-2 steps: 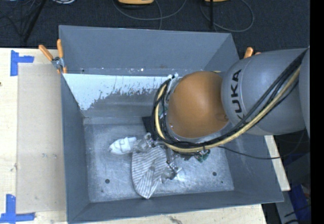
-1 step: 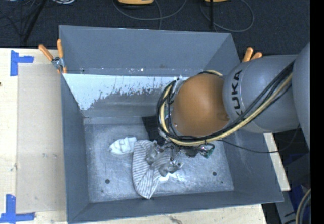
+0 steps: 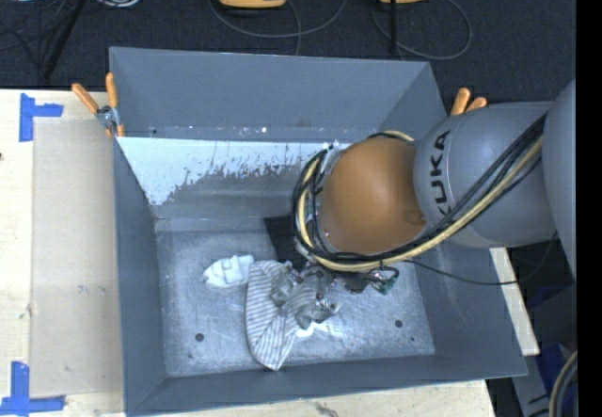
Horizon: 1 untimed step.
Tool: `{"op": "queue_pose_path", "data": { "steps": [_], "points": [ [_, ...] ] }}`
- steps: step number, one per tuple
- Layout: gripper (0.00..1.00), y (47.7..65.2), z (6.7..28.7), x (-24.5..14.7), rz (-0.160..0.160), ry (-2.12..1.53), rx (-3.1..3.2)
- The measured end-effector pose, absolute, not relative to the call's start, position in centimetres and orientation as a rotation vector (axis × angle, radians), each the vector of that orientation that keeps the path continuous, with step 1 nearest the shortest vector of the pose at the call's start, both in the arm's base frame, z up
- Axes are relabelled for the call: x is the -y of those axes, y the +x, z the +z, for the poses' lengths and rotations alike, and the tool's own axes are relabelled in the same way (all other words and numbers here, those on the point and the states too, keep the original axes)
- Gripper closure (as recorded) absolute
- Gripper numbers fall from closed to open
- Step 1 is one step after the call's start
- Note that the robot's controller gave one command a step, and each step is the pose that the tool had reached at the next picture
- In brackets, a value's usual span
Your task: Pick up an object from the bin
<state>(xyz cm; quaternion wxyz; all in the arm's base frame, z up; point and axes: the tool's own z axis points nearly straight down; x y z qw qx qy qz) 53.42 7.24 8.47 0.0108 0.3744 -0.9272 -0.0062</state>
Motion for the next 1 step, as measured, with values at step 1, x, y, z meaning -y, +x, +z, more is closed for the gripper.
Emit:
{"op": "queue_pose_path", "data": {
  "steps": [1],
  "points": [
    [1.0,53.31,20.7,-6.78,-0.002,1.271,2.875]
  ]
}}
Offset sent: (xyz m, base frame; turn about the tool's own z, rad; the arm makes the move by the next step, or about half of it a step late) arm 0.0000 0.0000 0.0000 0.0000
